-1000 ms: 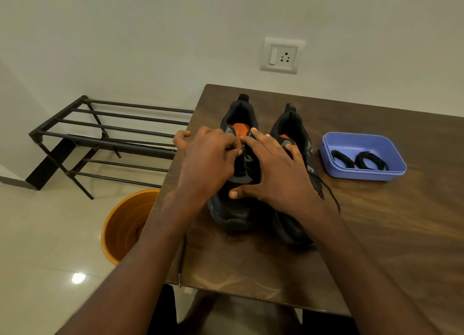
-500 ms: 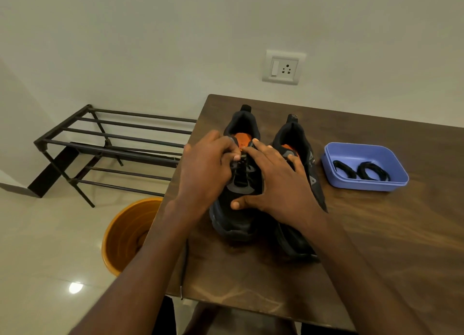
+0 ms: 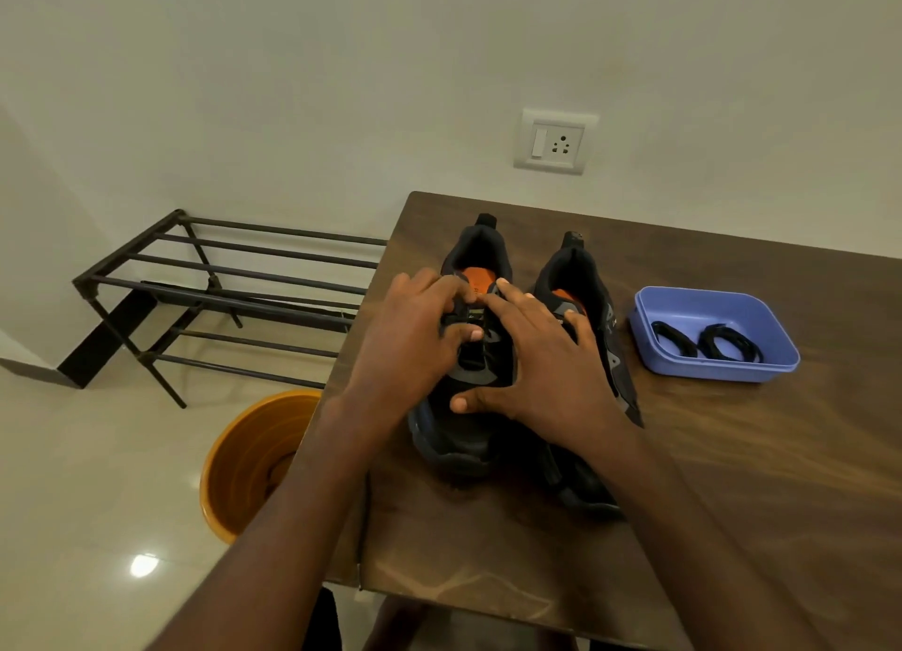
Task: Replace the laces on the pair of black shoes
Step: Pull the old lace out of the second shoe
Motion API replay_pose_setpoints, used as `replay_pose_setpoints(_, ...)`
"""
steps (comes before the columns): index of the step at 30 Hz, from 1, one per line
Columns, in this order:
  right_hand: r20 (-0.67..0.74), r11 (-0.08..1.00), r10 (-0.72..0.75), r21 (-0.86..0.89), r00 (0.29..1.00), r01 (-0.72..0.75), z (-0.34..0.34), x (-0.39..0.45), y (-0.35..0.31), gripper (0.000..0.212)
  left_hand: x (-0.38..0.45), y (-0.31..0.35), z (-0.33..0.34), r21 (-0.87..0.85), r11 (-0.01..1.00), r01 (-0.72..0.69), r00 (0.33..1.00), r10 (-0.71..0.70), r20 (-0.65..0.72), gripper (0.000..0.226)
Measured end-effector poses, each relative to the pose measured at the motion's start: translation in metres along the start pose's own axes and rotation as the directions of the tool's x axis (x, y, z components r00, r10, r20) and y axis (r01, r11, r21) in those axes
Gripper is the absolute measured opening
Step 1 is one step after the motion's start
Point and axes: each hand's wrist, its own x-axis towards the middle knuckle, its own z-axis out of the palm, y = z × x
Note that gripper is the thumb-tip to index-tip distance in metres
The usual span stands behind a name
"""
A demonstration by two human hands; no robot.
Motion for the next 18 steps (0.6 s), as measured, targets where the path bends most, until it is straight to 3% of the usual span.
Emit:
replay_pose_setpoints(5,0.002,1.000,-0.003,0.009,1.000,0.003,0.000,0.000,0.000,0.117,0.001,0.009,-0.004,0.099,0.994,0.040,0.997,-0.033,-0.071,0.002)
replay_pose_setpoints(8,0.010,1.000,0.005,0.009,1.000,-0.005,0.000,0.000,-0.001,0.117,0.001,-0.002,-0.005,0.190,0.969,0.159,0.986,-0.145,-0.085,0.006)
replay_pose_setpoints(11,0.017,1.000,0.007,0.007,1.000,-0.007,0.000,0.001,-0.001,0.117,0.003,-0.008,-0.007,0.064,0.977,0.202,0.979,-0.203,0.007,0.007)
replay_pose_setpoints(14,0.021,1.000,0.010,0.003,1.000,-0.010,0.001,0.001,-0.001,0.118,-0.001,-0.002,-0.007,0.060,0.985,0.159,0.987,-0.161,0.025,0.015)
replay_pose_setpoints(18,0.015,1.000,0.011,0.018,1.000,-0.012,0.002,0.001,0.001,0.118,-0.003,0.000,-0.005,0.118,0.991,0.070,0.992,-0.056,-0.114,0.029)
